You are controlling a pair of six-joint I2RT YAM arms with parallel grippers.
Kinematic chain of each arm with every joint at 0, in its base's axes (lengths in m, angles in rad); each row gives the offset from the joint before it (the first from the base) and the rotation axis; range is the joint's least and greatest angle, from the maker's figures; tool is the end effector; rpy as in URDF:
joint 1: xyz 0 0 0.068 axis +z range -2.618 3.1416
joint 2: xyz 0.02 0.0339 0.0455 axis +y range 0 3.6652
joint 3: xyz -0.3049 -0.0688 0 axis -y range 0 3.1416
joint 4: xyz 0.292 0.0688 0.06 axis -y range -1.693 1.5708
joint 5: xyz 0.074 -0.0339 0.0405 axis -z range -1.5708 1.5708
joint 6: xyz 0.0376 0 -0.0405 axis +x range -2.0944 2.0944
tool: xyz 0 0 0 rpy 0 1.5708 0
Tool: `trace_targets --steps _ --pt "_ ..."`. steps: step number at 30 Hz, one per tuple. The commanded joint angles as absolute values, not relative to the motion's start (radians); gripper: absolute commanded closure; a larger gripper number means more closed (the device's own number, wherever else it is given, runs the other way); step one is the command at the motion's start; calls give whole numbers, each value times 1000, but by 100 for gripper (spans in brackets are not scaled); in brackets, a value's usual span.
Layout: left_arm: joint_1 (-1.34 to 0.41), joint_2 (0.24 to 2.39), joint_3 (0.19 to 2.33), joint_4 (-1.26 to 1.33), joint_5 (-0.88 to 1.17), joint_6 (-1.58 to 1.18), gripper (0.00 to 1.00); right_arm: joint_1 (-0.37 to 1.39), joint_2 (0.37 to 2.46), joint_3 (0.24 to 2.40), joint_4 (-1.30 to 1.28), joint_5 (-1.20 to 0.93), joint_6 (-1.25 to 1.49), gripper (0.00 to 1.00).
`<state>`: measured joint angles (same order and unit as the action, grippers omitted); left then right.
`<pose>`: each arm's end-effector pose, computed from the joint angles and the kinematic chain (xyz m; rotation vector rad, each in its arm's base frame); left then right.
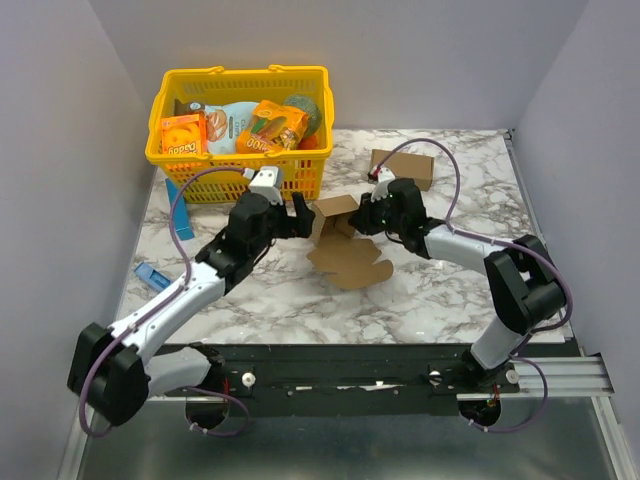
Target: Fold the paper box
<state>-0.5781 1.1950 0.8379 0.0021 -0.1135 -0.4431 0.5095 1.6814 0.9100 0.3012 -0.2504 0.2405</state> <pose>0.2595 -0.1642 0.3126 0.0550 1.9654 -0.5707 0.3475 0.2048 0.2060 -0.4416 2.0562 0.7168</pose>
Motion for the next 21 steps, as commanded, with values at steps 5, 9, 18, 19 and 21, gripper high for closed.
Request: trace_targets --steps 5,9,18,19,21 --pt "-598 1012 612 141 -14 -341 1 512 1643 1045 -78 -224 230 77" --pt "-659 1067 640 147 -61 -331 2 514 1637 1095 -198 -210 227 77" --pt "-742 1252 738 74 -201 -377 4 514 1620 1154 -325 -175 216 76" --pt "-742 1265 741 75 -202 -380 6 515 1617 1155 -328 -172 215 76" --pt "-747 1278 752 78 -204 -397 9 514 1614 1155 -333 -166 215 76"
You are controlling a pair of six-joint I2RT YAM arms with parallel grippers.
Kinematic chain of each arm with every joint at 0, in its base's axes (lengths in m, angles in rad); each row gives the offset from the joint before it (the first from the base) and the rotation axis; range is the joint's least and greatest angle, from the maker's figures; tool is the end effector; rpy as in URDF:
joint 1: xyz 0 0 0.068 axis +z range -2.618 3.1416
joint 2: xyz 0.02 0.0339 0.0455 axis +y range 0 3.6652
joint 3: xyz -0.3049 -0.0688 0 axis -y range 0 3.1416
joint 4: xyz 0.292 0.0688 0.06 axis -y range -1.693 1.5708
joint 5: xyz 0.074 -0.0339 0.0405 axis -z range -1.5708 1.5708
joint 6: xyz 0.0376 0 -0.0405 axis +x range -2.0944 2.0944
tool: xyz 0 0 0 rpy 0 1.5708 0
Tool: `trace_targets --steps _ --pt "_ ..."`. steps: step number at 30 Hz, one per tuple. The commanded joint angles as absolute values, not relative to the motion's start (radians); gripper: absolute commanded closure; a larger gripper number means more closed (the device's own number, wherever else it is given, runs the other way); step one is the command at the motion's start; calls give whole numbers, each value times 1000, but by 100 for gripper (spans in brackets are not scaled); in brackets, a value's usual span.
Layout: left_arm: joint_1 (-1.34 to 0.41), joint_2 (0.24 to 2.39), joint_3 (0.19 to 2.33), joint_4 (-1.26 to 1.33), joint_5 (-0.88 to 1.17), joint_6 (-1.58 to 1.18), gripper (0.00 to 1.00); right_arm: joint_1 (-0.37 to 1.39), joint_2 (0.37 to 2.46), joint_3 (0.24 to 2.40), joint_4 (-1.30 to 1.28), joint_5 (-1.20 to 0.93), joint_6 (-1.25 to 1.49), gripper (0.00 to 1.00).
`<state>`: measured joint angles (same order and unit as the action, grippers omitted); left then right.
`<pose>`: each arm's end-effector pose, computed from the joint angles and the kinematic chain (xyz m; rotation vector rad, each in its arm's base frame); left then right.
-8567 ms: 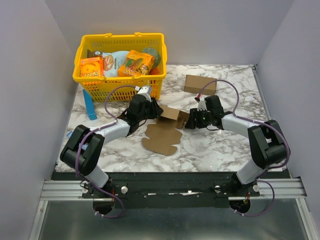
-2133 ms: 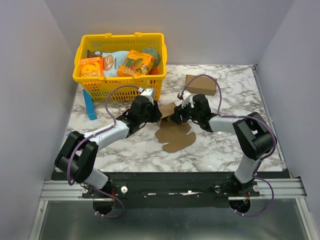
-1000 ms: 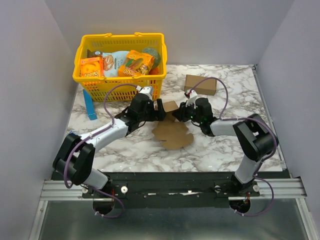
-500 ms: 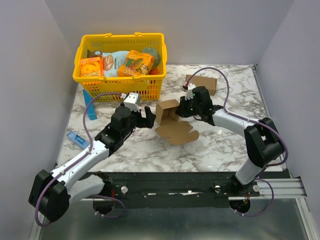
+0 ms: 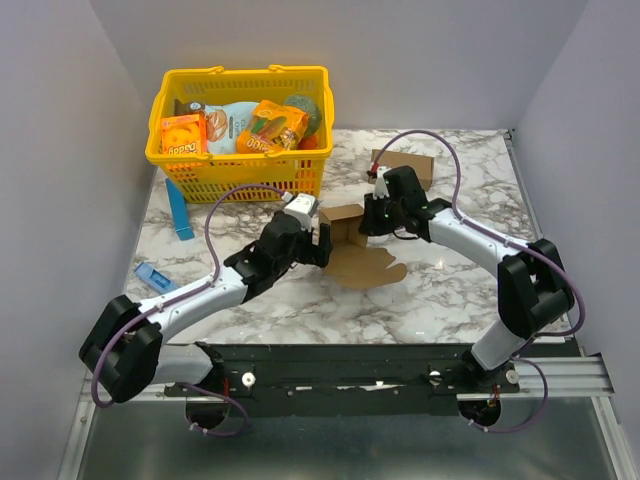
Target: Fold the paper box
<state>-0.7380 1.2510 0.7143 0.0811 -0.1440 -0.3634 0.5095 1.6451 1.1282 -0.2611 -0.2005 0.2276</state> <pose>0.2297 -0.2016 0.2563 0.2930 2.0445 -0.5465 0.3500 0.2041 0.2476 -0.4384 2.3682 0.5886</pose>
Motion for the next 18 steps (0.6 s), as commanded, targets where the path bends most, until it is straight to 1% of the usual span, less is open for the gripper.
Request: trace_targets --steps 1,4,5,14,15,16,18 --pt "-749 1285 753 78 -210 -405 15 514 1611 1155 -333 -164 216 76" --pt "-756 1319 776 68 -247 -417 21 515 1600 1155 -333 -161 216 76" --pt "-759 1337 782 69 -250 -417 22 515 1598 1155 -333 -157 216 76" --pt "-796 1429 828 103 -253 -442 23 522 1578 1140 -336 -106 215 75" --pt "-798 1437 839 97 -265 -446 26 523 1575 1138 -336 -100 215 75" --pt "-799 1446 847 84 -291 -451 31 523 1574 1138 -334 -98 215 75" --pt "-804 1473 865 75 -317 -465 36 528 1574 1135 -328 -92 218 75"
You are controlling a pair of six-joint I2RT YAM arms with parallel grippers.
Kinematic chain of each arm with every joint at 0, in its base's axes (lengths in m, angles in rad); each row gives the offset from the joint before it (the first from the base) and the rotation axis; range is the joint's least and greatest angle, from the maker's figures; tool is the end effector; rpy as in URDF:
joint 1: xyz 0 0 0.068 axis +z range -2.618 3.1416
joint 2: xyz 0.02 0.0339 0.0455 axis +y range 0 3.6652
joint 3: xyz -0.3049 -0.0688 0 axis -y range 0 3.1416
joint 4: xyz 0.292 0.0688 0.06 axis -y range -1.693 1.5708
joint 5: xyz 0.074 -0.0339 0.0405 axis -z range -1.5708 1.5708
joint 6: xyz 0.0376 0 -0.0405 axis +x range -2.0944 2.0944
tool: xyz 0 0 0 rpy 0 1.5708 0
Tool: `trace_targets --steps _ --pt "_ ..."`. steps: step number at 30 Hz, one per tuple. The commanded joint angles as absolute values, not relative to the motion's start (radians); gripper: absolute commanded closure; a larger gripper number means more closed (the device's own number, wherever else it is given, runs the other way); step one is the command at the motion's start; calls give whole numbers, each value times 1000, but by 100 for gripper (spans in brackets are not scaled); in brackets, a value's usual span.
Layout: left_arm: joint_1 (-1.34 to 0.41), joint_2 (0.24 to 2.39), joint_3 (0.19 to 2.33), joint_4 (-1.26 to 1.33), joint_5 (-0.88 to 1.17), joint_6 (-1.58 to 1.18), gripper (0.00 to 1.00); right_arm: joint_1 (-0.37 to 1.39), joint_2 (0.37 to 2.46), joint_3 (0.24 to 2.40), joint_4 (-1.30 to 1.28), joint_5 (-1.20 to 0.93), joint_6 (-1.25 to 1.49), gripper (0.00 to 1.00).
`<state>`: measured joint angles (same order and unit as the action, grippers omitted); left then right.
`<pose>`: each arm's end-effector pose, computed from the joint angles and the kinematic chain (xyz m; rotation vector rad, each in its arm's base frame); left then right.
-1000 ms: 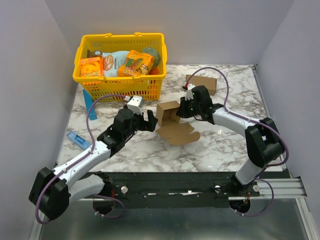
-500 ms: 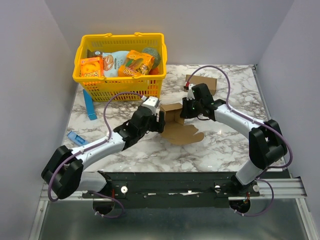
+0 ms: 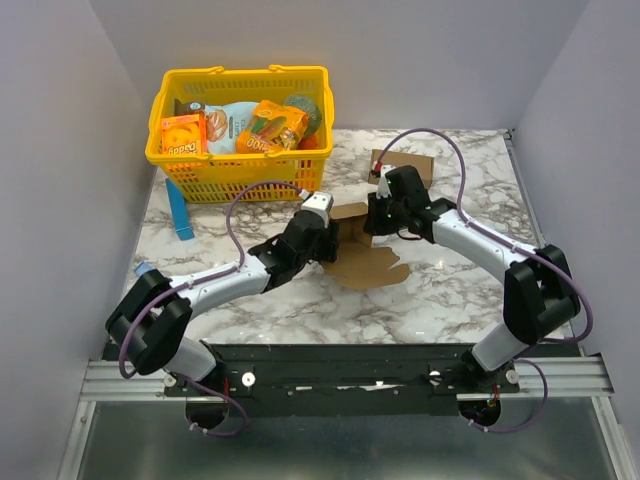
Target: Fold the paper box
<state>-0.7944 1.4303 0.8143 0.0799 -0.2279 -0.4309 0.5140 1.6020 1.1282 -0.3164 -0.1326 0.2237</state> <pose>0.2481 -0.2405 0.2391 0.2482 2.1166 -0.4968 0.3415 0.1985 0.2594 -0.4139 2.3763 0.5070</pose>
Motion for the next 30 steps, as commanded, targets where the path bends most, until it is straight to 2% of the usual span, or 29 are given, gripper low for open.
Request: trace_targets --steps 1,8,14,21,30 --pt "-807 1480 871 68 -340 -468 42 529 1574 1134 -327 -89 221 74" --pt "-856 1537 936 2 -468 -482 66 537 1575 1094 -259 -87 267 71" --pt "-874 1548 937 -38 -503 -534 77 537 1565 1051 -177 -101 319 58" --pt "-882 1548 939 -32 -499 -552 80 537 1562 997 -78 -118 365 55" --pt "-887 1534 931 -32 -499 -572 83 540 1552 947 -9 -118 403 44"
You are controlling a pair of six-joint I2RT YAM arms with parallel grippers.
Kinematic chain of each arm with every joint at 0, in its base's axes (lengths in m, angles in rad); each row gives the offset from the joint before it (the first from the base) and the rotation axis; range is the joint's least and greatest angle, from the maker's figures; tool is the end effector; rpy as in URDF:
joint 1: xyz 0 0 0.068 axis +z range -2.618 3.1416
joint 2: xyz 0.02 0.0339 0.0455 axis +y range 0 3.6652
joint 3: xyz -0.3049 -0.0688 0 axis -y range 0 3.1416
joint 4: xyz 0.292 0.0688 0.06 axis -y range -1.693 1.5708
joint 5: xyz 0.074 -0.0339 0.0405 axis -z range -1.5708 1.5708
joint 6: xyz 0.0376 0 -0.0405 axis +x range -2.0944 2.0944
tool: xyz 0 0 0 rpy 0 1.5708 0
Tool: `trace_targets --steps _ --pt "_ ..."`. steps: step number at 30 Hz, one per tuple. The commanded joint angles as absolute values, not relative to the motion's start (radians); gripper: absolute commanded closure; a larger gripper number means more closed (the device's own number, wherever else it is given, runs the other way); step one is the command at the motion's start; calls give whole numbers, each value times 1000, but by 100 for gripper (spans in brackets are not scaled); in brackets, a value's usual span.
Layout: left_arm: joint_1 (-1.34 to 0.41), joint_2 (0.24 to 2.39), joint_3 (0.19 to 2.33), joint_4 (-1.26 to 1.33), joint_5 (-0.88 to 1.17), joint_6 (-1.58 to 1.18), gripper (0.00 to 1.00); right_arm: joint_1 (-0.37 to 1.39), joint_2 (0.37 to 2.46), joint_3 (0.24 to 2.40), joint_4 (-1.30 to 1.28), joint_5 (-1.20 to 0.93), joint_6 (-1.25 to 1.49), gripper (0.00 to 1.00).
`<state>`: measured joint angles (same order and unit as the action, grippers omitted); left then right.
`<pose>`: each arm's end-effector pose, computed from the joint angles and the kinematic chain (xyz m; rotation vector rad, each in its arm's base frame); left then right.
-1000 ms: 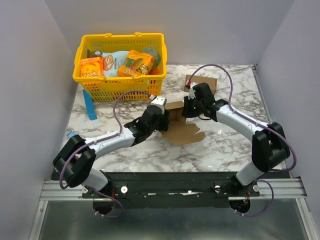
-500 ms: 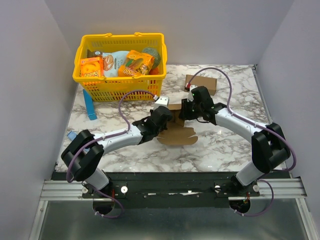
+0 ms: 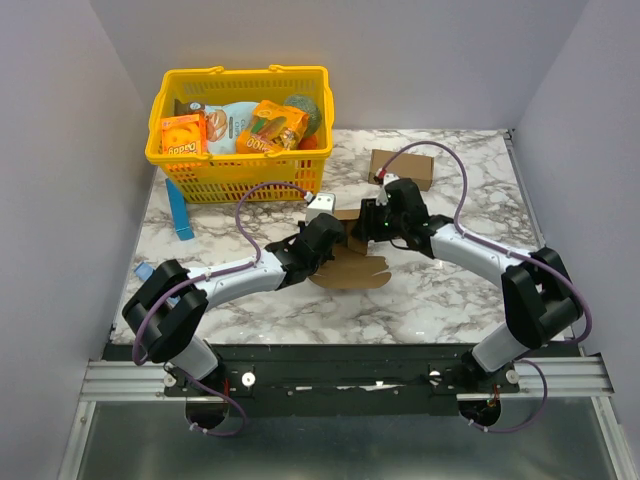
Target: Fold the paper box
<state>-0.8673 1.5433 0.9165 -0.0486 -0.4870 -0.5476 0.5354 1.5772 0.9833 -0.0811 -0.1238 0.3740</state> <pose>0.2508 -0.2685 0.2286 0.0891 2.1664 -0.2654 0.3283 0.2001 0.2352 -0.2553 2.3018 0.6174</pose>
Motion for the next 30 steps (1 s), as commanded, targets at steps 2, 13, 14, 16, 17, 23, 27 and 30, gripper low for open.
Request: trace_targets --steps 2,13,14,16,17,23,27,30 --pt "-887 1528 927 -28 -497 -581 84 538 1552 937 31 -118 407 42" --pt "-902 1509 913 -5 -488 -620 87 568 1546 871 137 38 430 59" --pt "-903 1508 911 -3 -491 -623 87 571 1545 871 133 64 431 63" --pt "-908 1509 910 -5 -497 -632 87 577 1545 868 127 128 436 73" --pt "-910 1509 908 -5 -500 -634 87 578 1545 867 126 144 439 76" --pt "-923 1509 907 -5 -511 -637 87 595 1543 865 106 277 445 95" --pt "-933 1511 908 -6 -525 -637 87 607 1543 861 98 359 456 99" --pt "-937 1511 910 -5 -531 -637 87 609 1551 861 95 391 466 99"
